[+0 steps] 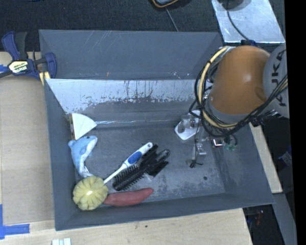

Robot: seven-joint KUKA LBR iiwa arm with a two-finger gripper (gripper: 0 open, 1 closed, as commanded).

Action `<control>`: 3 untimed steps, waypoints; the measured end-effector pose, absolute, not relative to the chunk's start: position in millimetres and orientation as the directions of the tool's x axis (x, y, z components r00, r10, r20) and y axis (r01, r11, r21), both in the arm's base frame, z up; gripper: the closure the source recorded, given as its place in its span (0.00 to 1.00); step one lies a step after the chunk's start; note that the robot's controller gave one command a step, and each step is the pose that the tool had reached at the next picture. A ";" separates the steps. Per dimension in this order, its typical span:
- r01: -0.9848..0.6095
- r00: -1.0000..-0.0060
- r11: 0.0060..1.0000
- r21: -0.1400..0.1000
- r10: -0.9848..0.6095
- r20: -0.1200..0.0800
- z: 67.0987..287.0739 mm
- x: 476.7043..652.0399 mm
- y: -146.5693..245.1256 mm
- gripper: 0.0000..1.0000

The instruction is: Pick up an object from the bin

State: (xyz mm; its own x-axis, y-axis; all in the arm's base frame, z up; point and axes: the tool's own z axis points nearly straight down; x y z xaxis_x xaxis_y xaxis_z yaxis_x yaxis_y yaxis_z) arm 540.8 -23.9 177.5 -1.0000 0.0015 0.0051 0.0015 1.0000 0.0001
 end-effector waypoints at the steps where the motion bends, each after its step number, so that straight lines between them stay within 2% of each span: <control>1: 0.000 -1.000 1.000 0.000 0.000 -0.004 182.1 542.6 -23.8 0.00; 2: -0.304 -0.953 0.953 -0.003 -0.304 -0.006 76.4 550.9 47.8 0.00; 3: -0.336 -0.942 0.942 -0.006 -0.336 -0.013 131.8 522.3 64.3 0.00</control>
Offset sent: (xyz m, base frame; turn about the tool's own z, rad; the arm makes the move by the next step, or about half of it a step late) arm 0.0090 0.0763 -0.1075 -0.3266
